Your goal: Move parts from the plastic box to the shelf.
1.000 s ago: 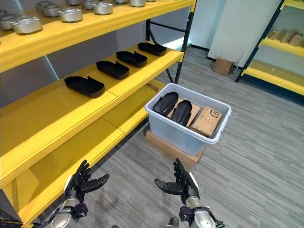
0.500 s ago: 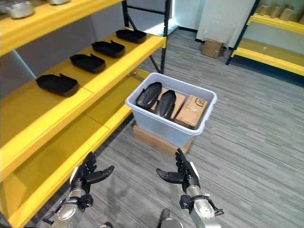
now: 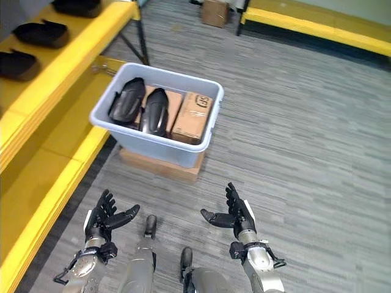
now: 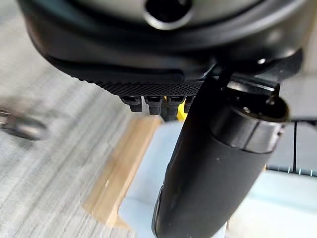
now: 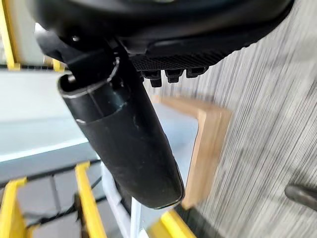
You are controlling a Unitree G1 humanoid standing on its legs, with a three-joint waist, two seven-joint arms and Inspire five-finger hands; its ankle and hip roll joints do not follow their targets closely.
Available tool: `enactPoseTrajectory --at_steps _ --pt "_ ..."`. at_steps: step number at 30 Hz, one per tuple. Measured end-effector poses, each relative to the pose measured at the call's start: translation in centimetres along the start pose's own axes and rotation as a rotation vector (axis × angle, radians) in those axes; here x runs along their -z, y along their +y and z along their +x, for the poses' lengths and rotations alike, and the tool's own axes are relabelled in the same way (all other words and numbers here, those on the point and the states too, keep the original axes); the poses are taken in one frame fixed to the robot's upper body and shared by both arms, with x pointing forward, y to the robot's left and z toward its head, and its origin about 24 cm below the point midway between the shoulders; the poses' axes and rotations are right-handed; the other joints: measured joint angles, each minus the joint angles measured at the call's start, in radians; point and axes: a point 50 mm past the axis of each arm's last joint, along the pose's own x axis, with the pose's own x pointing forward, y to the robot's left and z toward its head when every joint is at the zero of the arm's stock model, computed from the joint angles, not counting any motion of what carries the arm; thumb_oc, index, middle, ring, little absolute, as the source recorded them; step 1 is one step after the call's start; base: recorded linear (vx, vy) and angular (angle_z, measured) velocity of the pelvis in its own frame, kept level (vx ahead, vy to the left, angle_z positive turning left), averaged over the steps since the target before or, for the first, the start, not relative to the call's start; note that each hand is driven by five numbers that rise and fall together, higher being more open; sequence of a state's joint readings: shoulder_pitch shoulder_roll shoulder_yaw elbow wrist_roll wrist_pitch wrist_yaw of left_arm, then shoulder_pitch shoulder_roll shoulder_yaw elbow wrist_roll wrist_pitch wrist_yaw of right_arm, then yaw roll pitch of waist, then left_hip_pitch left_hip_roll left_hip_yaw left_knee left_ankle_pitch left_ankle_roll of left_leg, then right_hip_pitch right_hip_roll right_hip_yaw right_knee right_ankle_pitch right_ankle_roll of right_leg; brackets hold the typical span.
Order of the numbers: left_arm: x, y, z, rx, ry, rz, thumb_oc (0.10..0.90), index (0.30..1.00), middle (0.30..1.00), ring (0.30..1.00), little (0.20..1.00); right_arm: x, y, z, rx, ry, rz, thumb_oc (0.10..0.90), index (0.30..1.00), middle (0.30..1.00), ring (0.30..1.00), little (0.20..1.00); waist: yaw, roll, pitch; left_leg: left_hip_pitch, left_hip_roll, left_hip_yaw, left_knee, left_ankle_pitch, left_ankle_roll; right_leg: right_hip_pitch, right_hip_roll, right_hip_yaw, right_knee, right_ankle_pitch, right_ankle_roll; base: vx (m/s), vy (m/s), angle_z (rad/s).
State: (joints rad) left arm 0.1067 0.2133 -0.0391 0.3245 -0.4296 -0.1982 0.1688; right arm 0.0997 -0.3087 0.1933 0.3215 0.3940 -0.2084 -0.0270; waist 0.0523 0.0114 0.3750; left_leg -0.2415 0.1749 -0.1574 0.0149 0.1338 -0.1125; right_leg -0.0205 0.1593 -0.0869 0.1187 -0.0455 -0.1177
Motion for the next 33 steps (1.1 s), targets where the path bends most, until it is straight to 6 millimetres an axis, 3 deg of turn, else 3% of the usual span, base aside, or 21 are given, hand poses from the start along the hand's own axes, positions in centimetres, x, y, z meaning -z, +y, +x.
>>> enactPoseTrajectory --at_steps 2,3,5,7,8,10,13,19,23,24,26,27,28,29,30,31,33 --pt "-0.8 -1.0 0.5 0.037 -0.031 -0.004 0.900 1.000 1.000 1.000 1.000 0.4 -0.2 -0.3 0.019 0.012 0.015 0.900 1.000 1.000 1.000 1.000 -0.007 -0.001 0.002 0.009 -0.008 0.020 0.054 0.000 0.006 -0.002 -0.008 0.008 0.031 -0.056 0.019 0.20 0.205 -0.06" --pt "-1.1 -1.4 0.8 0.050 -0.040 0.000 0.900 1.000 1.000 1.000 1.000 0.4 -0.2 -0.3 0.029 0.013 0.022 0.900 1.000 1.000 1.000 1.000 -0.011 -0.006 0.005 -0.004 -0.019 0.020 0.071 0.001 0.007 -0.002 -0.022 0.006 0.041 -0.058 0.011 0.08 0.116 0.23" --pt "-1.8 -2.3 1.3 0.081 -0.062 0.003 0.900 1.000 1.000 1.000 1.000 -0.2 0.3 0.4 0.028 -0.014 0.031 0.900 1.000 1.000 1.000 1.000 -0.007 -0.027 0.013 -0.051 -0.048 0.028 0.092 0.000 0.009 -0.001 -0.075 0.021 0.042 -0.076 0.030 0.11 0.139 -0.03" --pt "-2.0 -2.8 1.5 0.096 -0.068 -0.013 0.900 1.000 1.000 1.000 1.000 -1.4 1.2 1.4 -0.013 -0.051 0.024 0.900 1.000 1.000 1.000 1.000 -0.015 -0.016 0.012 -0.054 -0.051 0.048 0.043 0.050 0.050 0.030 -0.133 0.042 0.044 -0.114 0.092 0.17 0.227 -0.34" --pt "-2.0 -2.8 1.4 0.080 -0.067 -0.031 0.900 1.000 1.000 1.000 1.000 -2.1 1.8 1.6 -0.040 -0.078 0.019 0.900 1.000 1.000 1.000 1.000 -0.020 0.000 0.008 -0.006 -0.062 0.052 0.037 0.048 0.030 0.061 -0.179 0.047 0.057 -0.148 0.151 0.17 0.234 -0.35" --pt "-3.6 -3.2 2.3 0.086 -0.122 -0.022 0.900 1.000 1.000 1.000 1.000 -3.3 2.4 2.2 -0.062 -0.122 0.023 0.900 1.000 1.000 1.000 1.000 -0.015 -0.029 0.006 -0.022 -0.152 0.098 0.054 0.016 0.079 0.058 -0.281 0.023 0.039 -0.144 0.195 0.12 0.152 -0.15" --pt "-4.8 -2.8 2.7 0.086 -0.158 0.009 0.900 1.000 1.000 1.000 1.000 -3.7 2.9 2.6 -0.071 -0.137 0.035 0.900 1.000 1.000 1.000 1.000 -0.004 -0.040 0.006 -0.022 -0.204 0.129 0.094 -0.026 0.123 0.099 -0.340 -0.006 -0.019 -0.097 0.252 0.13 0.182 -0.06" --pt "-5.2 -2.7 2.9 0.091 -0.168 0.034 0.900 1.000 1.000 1.000 1.000 -4.0 3.6 3.0 -0.076 -0.142 0.055 0.900 1.000 1.000 1.000 1.000 0.006 -0.082 -0.020 -0.039 -0.229 0.157 0.149 -0.101 0.146 0.092 -0.364 -0.006 0.004 -0.092 0.266 0.10 0.199 -0.12" --pt "-4.1 -2.8 2.4 0.102 -0.131 0.043 0.900 1.000 1.000 1.000 1.000 -3.4 3.4 2.6 -0.070 -0.123 0.034 0.900 1.000 1.000 1.000 1.000 -0.025 -0.083 -0.062 -0.035 -0.226 0.177 0.132 -0.116 0.166 -0.045 -0.374 0.017 0.260 -0.091 0.264 0.08 0.257 0.03" --pt "-3.6 -2.6 2.2 0.095 -0.113 0.048 0.900 1.000 1.000 1.000 1.000 -3.1 3.5 2.4 -0.074 -0.113 0.031 0.900 1.000 1.000 1.000 1.000 -0.035 -0.081 -0.079 -0.029 -0.238 0.184 0.135 -0.115 0.189 -0.129 -0.384 0.059 0.418 -0.068 0.261 0.08 0.237 0.01" --pt "-3.2 -2.1 2.1 0.083 -0.099 0.058 0.900 1.000 1.000 1.000 1.000 -2.6 4.1 2.1 -0.099 -0.093 0.017 0.900 1.000 1.000 1.000 1.000 -0.050 -0.074 -0.080 0.005 -0.254 0.186 0.115 -0.094 0.209 -0.217 -0.418 0.048 0.606 -0.035 0.269 0.12 0.164 0.04" --pt "-3.4 -1.6 2.0 0.079 -0.103 0.076 0.900 1.000 1.000 1.000 1.000 -2.1 4.5 1.8 -0.123 -0.074 0.010 0.900 1.000 1.000 1.000 1.000 -0.041 -0.070 -0.079 0.034 -0.255 0.185 0.095 -0.096 0.245 -0.236 -0.414 0.005 0.605 -0.053 0.273 0.18 0.101 -0.01" --pt "-3.4 -1.2 2.0 0.069 -0.101 0.084 0.900 1.000 1.000 1.000 1.000 -2.1 4.8 1.9 -0.135 -0.076 0.010 0.900 1.000 1.000 1.000 1.000 -0.040 -0.066 -0.079 0.038 -0.256 0.190 0.097 -0.100 0.251 -0.239 -0.414 -0.014 0.586 -0.053 0.274 0.15 0.001 -0.22" --pt "-3.1 -1.1 1.9 0.064 -0.091 0.083 0.900 1.000 1.000 1.000 1.000 -2.3 5.0 2.0 -0.148 -0.083 0.007 0.900 1.000 1.000 1.000 1.000 -0.041 -0.055 -0.072 0.053 -0.255 0.193 0.086 -0.104 0.258 -0.251 -0.426 -0.066 0.540 -0.085 0.253 0.09 -0.092 -0.47" --pt "-2.8 -1.0 1.9 0.054 -0.080 0.077 0.900 1.000 1.000 1.000 1.000 -2.4 4.9 2.1 -0.151 -0.084 0.001 0.900 1.000 1.000 1.000 1.000 -0.038 -0.028 -0.060 0.068 -0.240 0.209 0.074 -0.103 0.258 -0.251 -0.419 -0.127 0.411 -0.108 0.239 0.06 -0.119 -0.54" --pt "-2.7 -0.8 1.9 0.051 -0.073 0.082 0.900 1.000 1.000 1.000 1.000 -2.9 4.9 2.4 -0.154 -0.099 -0.003 0.900 1.000 1.000 1.000 1.000 -0.045 -0.009 -0.051 0.078 -0.232 0.230 0.061 -0.083 0.232 -0.242 -0.418 -0.179 0.248 -0.090 0.256 0.06 -0.134 -0.35" --pt "-2.5 -1.4 1.8 0.069 -0.068 0.073 0.900 1.000 1.000 1.000 1.000 -2.4 4.3 2.0 -0.132 -0.080 -0.013 0.900 1.000 1.000 1.000 1.000 -0.053 -0.017 -0.051 0.103 -0.259 0.236 0.048 -0.091 0.216 -0.246 -0.463 -0.198 0.076 0.003 0.278 0.06 -0.115 0.07"
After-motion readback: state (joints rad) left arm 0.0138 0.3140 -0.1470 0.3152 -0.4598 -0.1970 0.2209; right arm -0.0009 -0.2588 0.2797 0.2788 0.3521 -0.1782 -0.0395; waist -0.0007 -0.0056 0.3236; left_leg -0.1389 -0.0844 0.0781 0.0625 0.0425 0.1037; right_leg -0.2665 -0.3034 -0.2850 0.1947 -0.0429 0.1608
